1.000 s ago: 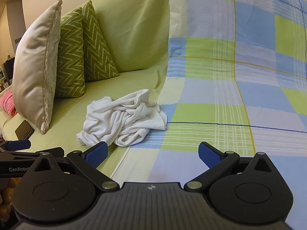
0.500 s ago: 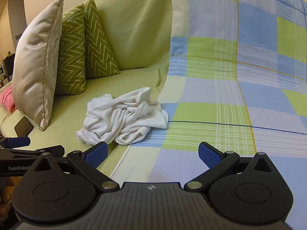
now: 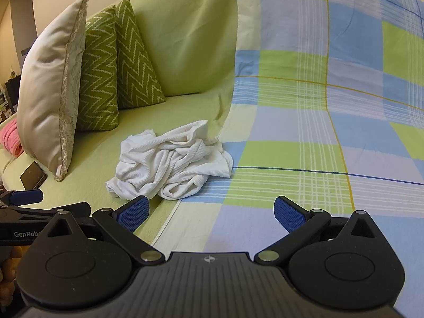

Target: Fold clothes

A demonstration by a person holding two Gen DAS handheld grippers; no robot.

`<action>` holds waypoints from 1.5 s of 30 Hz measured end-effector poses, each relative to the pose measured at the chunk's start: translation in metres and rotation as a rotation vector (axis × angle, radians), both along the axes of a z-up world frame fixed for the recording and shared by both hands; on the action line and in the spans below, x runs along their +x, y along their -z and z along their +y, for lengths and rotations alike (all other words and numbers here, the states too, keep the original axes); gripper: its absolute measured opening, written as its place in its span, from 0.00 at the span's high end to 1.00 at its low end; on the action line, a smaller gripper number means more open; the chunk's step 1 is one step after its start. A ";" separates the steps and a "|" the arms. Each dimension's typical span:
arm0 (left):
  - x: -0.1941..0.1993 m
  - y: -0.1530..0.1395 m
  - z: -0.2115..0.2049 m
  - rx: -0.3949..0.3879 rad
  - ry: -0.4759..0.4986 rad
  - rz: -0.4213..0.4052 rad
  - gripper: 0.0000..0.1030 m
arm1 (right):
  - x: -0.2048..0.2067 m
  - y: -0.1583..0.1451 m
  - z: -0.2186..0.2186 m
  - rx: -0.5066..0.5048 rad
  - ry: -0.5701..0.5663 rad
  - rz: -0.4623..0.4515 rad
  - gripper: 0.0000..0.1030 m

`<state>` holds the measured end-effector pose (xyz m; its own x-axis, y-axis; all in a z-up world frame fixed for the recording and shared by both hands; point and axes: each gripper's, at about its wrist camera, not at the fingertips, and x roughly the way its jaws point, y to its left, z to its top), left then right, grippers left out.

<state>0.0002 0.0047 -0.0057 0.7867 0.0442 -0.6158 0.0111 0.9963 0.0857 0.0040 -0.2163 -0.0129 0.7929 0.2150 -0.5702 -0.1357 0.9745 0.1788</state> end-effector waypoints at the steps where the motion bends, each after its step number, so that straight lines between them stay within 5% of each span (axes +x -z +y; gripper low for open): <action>1: 0.000 0.000 0.000 0.000 0.001 0.000 0.01 | 0.000 0.000 0.000 0.000 0.000 0.000 0.00; 45: 0.004 -0.007 0.005 -0.032 0.059 -0.008 0.01 | 0.004 0.001 -0.010 0.065 -0.030 0.034 0.00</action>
<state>0.0040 0.0095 0.0010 0.7921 -0.0213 -0.6100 0.0688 0.9961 0.0545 0.0080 -0.2259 -0.0135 0.7657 0.2764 -0.5808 -0.1578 0.9561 0.2470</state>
